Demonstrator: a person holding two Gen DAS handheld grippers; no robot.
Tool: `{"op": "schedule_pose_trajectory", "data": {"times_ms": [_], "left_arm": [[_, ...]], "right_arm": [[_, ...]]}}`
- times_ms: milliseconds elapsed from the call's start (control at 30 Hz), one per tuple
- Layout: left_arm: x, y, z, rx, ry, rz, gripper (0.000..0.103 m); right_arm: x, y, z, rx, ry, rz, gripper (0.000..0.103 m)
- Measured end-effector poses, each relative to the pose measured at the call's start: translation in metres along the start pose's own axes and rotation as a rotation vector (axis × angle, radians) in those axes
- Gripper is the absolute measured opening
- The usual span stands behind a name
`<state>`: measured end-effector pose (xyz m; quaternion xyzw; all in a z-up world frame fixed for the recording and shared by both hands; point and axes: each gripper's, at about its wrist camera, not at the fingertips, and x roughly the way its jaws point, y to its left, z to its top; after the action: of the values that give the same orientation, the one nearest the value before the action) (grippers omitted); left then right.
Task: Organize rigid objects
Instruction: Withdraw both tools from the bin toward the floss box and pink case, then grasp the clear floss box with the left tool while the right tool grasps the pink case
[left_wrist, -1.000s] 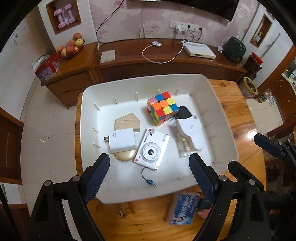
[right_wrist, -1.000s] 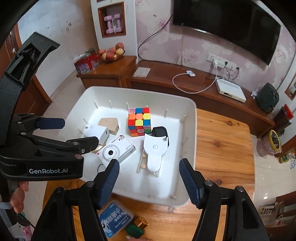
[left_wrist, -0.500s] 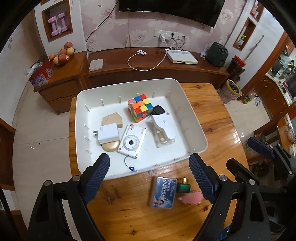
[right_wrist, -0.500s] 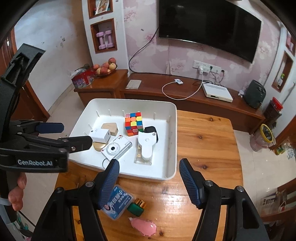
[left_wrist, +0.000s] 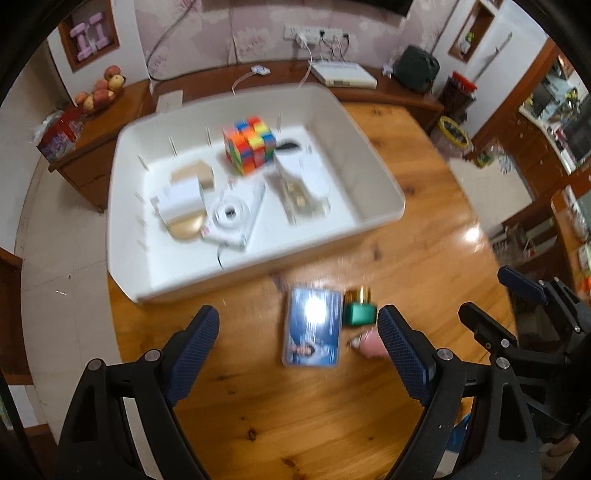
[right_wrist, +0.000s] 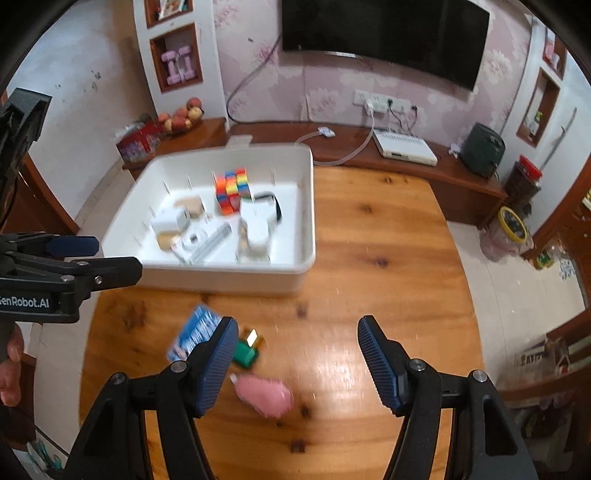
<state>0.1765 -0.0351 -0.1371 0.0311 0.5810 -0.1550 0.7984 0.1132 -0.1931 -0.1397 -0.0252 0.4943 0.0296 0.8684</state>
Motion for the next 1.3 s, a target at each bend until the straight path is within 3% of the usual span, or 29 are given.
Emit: {"op": "schedule_pose_trajectory", "data": {"times_ms": [233,467,1000,1300], "left_arm": [[0.056,-0.010,-0.038,0.004,0.130,0.007,0.089],[0.089,-0.011,-0.047,-0.045,0.191,0.012,0.089],[0.125,-0.010,-0.035,-0.075,0.233,0.040,0.089],[0.131,-0.012,-0.026,-0.036,0.209,0.104,0.089]], "right_arm": [[0.028,0.001,-0.053,-0.010,0.097,-0.007,0.068],[0.055,0.008,-0.084,-0.053,0.181,0.015,0.068],[0.101,0.018,-0.095,-0.175,0.245,0.078,0.069],[0.115,0.024,-0.086,-0.217,0.234,0.101,0.070]]}}
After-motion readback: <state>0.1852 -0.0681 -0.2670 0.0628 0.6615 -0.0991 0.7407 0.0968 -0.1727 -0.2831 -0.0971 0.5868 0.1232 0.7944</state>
